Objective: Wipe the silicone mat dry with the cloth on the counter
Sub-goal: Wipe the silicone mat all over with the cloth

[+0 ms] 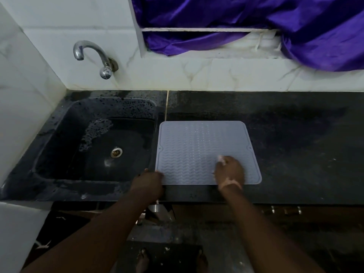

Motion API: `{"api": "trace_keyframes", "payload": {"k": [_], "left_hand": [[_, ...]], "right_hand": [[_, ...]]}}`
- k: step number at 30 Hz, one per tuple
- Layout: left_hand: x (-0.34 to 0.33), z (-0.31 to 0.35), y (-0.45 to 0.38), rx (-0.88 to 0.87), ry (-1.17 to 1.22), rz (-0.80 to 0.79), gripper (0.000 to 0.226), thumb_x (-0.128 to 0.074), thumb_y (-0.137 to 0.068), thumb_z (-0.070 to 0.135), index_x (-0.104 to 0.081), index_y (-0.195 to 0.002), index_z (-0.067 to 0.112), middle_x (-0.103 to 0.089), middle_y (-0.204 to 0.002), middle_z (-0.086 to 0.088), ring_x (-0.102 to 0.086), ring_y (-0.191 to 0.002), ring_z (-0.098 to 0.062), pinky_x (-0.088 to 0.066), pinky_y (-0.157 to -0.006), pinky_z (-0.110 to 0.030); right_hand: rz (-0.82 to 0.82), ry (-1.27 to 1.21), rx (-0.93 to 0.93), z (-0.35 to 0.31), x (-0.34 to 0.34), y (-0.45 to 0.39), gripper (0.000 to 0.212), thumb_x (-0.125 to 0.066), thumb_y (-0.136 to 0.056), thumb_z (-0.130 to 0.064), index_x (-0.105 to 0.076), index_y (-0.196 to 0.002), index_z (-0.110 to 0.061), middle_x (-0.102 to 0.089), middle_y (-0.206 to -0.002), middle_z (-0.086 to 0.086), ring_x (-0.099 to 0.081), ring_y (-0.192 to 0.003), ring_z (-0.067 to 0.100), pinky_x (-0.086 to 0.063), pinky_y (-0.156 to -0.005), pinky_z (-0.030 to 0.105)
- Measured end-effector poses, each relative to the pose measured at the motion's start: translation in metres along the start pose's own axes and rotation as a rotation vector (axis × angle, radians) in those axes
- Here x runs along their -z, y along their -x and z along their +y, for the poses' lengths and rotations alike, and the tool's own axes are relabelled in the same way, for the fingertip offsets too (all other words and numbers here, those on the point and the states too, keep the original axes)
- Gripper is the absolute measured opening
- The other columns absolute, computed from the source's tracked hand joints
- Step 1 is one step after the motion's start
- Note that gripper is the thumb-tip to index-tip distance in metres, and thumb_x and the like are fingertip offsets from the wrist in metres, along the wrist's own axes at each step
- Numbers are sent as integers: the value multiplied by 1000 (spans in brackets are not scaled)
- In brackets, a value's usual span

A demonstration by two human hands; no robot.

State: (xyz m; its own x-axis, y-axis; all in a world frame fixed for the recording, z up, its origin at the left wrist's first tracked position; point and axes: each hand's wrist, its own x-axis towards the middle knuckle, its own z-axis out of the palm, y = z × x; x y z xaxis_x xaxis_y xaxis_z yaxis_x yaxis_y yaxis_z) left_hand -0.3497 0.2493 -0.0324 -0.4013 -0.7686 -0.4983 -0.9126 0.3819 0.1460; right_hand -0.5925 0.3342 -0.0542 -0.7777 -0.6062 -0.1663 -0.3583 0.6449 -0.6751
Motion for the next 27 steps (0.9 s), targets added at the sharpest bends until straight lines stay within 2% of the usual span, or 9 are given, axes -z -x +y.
{"api": "trace_keyframes", "payload": {"k": [1, 3, 7, 12, 17, 20, 22, 24, 27], "left_hand": [[3, 2, -2, -1, 56, 54, 51, -55, -92, 25, -47, -142, 27, -51, -143, -10, -47, -133, -30, -41, -108, -45], [6, 5, -6, -16, 126, 87, 59, -54, -91, 18, -41, -147, 26, -45, -149, -8, -43, -136, -30, -41, -110, -45], [-2, 3, -11, -18, 92, -102, 64, -55, -93, 23, -31, -152, 28, -34, -158, -7, -27, -146, -34, -32, -116, -52], [-8, -5, -13, -21, 33, -133, 69, -53, -93, 30, -22, -155, 36, -15, -166, 3, -12, -152, -38, -21, -118, -58], [-1, 5, -16, -32, -16, -151, 59, -54, -92, 46, -35, -147, 35, -35, -155, 2, -26, -145, -39, -33, -110, -58], [11, 12, -14, 13, -21, -98, 48, -56, -91, 31, -48, -139, 30, -49, -144, -4, -41, -136, -32, -38, -108, -51], [18, 25, -17, 17, 3, -1, 49, -56, -90, 24, -51, -139, 28, -50, -144, -9, -38, -138, -31, -34, -112, -50], [21, 43, -25, -30, 15, 73, 60, -52, -90, 17, -43, -148, 28, -38, -157, -6, -23, -149, -32, -23, -118, -51], [16, 61, -32, -70, 11, -5, 69, -50, -92, 14, -28, -156, 30, -19, -166, -3, -9, -153, -32, -14, -121, -52]], "right_hand": [[98, 101, 9, 12, 11, -12, 21, -57, -94, -24, -73, -97, -12, -71, -93, 11, -67, -84, 29, -57, -78, 37], [168, 195, -20, 25, 22, -26, 26, -56, -95, -21, -72, -106, -3, -67, -106, 20, -64, -95, 35, -50, -81, 36], [90, 344, -40, 5, 6, -22, 26, -55, -96, -22, -64, -109, -2, -56, -115, 19, -57, -102, 36, -48, -76, 37], [-30, 375, 75, -42, -40, 20, 25, -51, -96, -19, -64, -113, -8, -55, -120, 13, -56, -106, 28, -54, -83, 36], [-285, 310, 373, -74, -88, 59, 18, -60, -92, -20, -68, -107, -14, -58, -117, 6, -57, -105, 24, -54, -86, 35], [-426, -3, 300, -67, -65, 41, 14, -62, -94, -26, -73, -95, -18, -70, -92, 2, -68, -83, 18, -58, -78, 36], [-302, -79, 249, -49, -36, 17, 18, -60, -96, -29, -74, -91, -18, -71, -80, -1, -69, -73, 15, -59, -73, 34], [-91, 67, 219, -23, -6, -17, 21, -56, -98, -29, -72, -90, -18, -68, -81, 0, -67, -75, 17, -58, -72, 33], [85, 283, 167, 15, 32, -57, 24, -52, -97, -23, -71, -92, -9, -68, -92, 11, -65, -82, 26, -56, -74, 34]]}}
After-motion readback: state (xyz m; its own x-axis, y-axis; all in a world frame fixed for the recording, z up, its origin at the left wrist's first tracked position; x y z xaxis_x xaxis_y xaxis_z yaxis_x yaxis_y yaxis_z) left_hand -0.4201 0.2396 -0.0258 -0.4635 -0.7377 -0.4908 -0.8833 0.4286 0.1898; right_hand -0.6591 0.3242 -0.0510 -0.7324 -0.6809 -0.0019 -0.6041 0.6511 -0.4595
